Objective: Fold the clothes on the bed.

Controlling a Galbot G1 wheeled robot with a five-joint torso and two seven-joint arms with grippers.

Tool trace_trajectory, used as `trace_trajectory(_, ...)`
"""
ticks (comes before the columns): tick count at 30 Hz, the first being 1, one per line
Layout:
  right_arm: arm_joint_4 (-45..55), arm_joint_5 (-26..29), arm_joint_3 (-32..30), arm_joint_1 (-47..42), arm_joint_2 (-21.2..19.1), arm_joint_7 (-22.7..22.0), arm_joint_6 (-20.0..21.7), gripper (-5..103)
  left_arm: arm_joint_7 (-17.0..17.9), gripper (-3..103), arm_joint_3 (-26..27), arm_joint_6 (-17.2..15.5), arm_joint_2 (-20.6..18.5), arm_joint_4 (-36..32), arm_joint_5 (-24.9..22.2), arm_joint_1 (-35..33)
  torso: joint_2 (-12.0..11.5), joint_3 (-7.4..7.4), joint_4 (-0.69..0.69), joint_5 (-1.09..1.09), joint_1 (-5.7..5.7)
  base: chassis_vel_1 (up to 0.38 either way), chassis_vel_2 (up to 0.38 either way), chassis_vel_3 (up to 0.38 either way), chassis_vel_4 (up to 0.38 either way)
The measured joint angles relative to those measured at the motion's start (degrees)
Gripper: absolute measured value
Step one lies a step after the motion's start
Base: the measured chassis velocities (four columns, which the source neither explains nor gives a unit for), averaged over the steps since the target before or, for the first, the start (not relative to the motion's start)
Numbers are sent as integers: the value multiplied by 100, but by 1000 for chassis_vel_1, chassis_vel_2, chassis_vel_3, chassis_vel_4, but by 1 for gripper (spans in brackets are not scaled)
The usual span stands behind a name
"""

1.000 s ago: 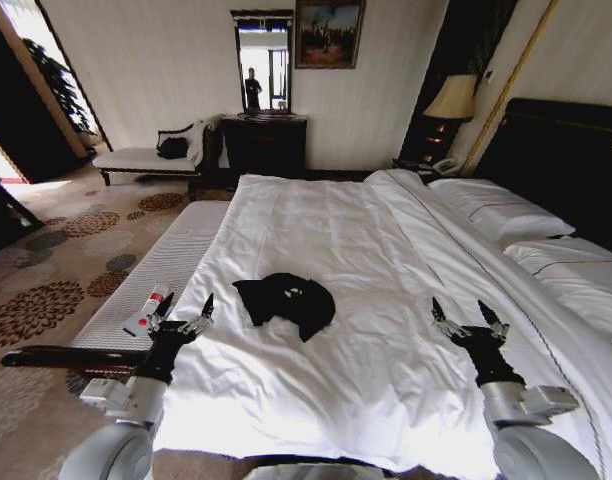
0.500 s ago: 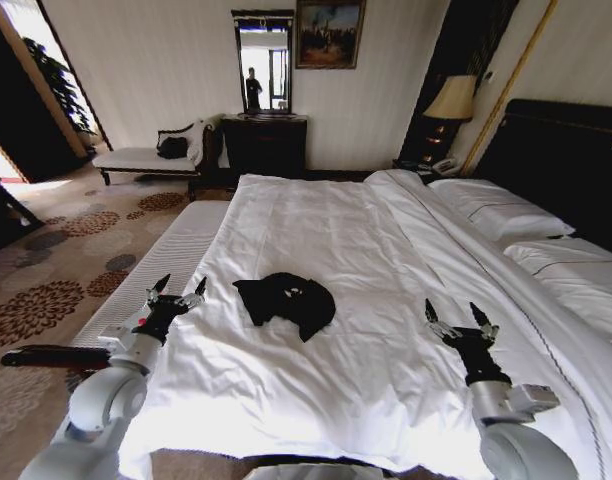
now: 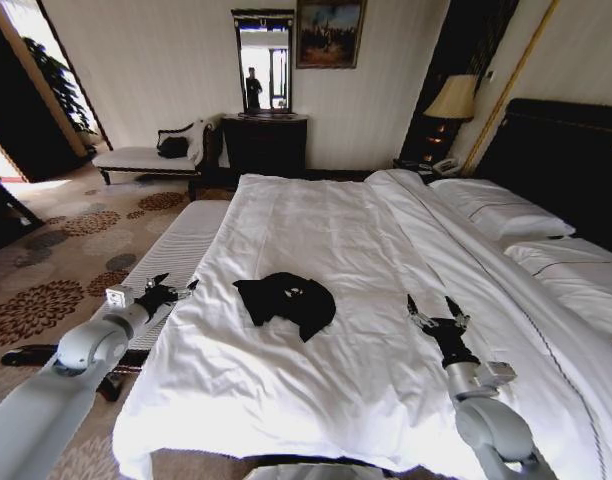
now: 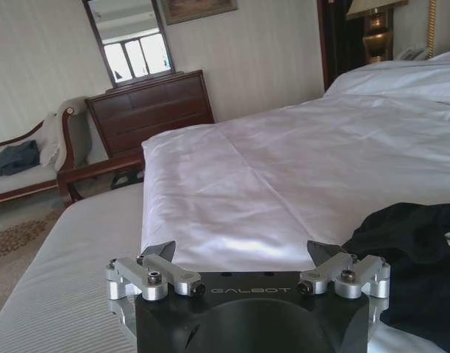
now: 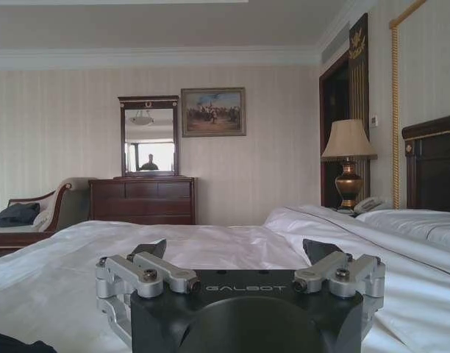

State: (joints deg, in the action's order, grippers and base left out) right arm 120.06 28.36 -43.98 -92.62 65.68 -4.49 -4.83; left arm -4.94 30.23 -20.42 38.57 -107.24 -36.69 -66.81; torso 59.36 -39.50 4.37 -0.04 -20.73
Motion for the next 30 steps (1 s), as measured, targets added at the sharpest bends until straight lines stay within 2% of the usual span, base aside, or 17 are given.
trace_trajectory(3, -77, 26, 19, 91, 1, -28, 2, 100, -113, 100, -492, 200, -188, 41, 374, 236, 0, 0, -3, 1, 0, 0, 0, 0, 0)
trace_trajectory(4, -77, 26, 19, 91, 1, -28, 2, 100, -113, 100, -492, 200, -188, 41, 374, 236, 0, 0, -3, 1, 0, 0, 0, 0, 0)
trace_trajectory(7, -131, 32, 26, 133, -12, -53, 6, 100, -214, 100, -865, 370, -406, 18, 753, 389, 0, 0, -5, 0, 0, 0, 0, 0, 0)
trace_trajectory(11, -154, 32, 27, 141, -8, -74, 9, 100, -325, 100, -1136, 412, -648, -95, 858, 534, 0, 1, -4, 0, 0, 0, 0, 0, 0)
trace_trajectory(13, -172, 4, 47, 130, 20, -78, 10, 100, -481, 100, -1454, 319, -920, -179, 831, 756, 0, 1, -4, 2, 0, 0, 0, 0, 0)
trace_trajectory(14, -172, 4, 47, 130, 20, -78, 10, 100, -481, 100, -1454, 319, -920, -179, 831, 756, 0, 1, -4, 2, 0, 0, 0, 0, 0)
trace_trajectory(16, -197, -36, 78, 120, 62, -78, 10, 100, -601, 100, -1822, 145, -1136, -186, 681, 1106, 1, 1, -4, 2, 1, 0, 0, 0, 0)
trace_trajectory(18, -253, -93, 128, 117, 138, -77, 10, 100, -919, 100, -2455, -169, -1344, -60, 343, 1871, 1, 0, -3, 0, 1, 0, 0, 0, 0)
trace_trajectory(20, -266, -103, 136, 118, 152, -77, 9, 100, -977, 100, -2592, -225, -1366, -5, 294, 2055, 1, 1, -2, 1, 1, 0, 0, 0, 0)
trace_trajectory(23, -330, -132, 153, 128, 177, -75, 10, 100, -1270, 100, -3282, -489, -1356, 395, 216, 2997, 1, 1, -2, 1, 0, 0, 0, 0, 0)
trace_trajectory(24, -330, -132, 153, 128, 177, -75, 10, 100, -1270, 100, -3282, -489, -1356, 395, 216, 2997, 1, 1, -2, 1, 0, 0, 0, 0, 0)
trace_trajectory(27, -397, -136, 138, 140, 151, -73, 7, 100, -1598, 100, -3912, -714, -1211, 757, 148, 3811, 1, 0, -4, 1, 0, 0, 0, 0, 0)
trace_trajectory(30, -426, -137, 123, 143, 148, -73, 4, 100, -1749, 100, -4167, -842, -1132, 843, 98, 4121, 1, 0, -2, 0, 0, 0, 0, 0, 0)
